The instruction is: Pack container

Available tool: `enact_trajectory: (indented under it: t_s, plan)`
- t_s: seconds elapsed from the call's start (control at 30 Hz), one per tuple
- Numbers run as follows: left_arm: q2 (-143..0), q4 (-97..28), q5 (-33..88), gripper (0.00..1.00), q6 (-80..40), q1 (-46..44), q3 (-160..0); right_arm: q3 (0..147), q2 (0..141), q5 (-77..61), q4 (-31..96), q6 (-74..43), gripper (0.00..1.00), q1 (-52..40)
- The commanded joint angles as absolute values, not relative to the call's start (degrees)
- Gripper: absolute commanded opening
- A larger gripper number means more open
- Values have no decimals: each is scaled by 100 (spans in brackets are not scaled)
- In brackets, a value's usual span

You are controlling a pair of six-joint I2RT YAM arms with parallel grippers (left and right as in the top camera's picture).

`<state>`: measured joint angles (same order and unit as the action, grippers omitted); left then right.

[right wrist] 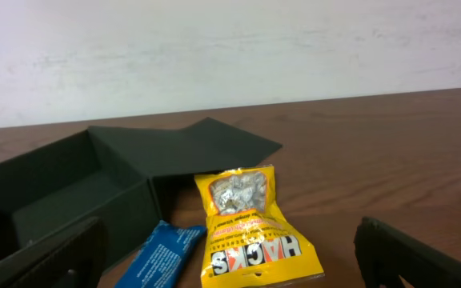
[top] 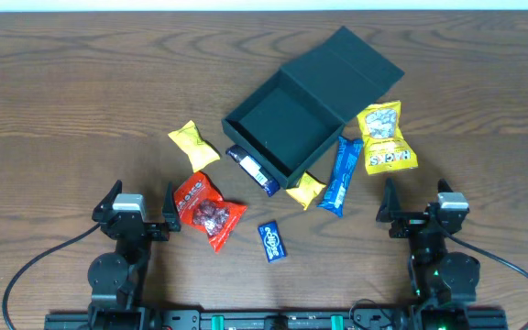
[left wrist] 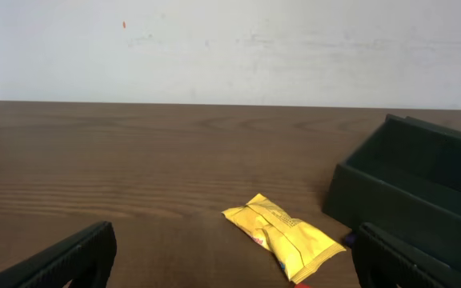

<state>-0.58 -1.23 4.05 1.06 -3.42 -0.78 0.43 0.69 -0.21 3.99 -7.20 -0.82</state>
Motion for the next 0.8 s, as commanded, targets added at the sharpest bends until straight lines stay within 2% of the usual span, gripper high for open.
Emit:
enact_trajectory:
  t_s: [0.0, 0.77]
  plan:
    - [-21, -408, 403, 95, 43, -311, -25, 32, 27, -21, 425, -766, 99, -110]
    - [-21, -425, 193, 95, 43, -311, -25, 32, 27, -21, 425, -766, 99, -110]
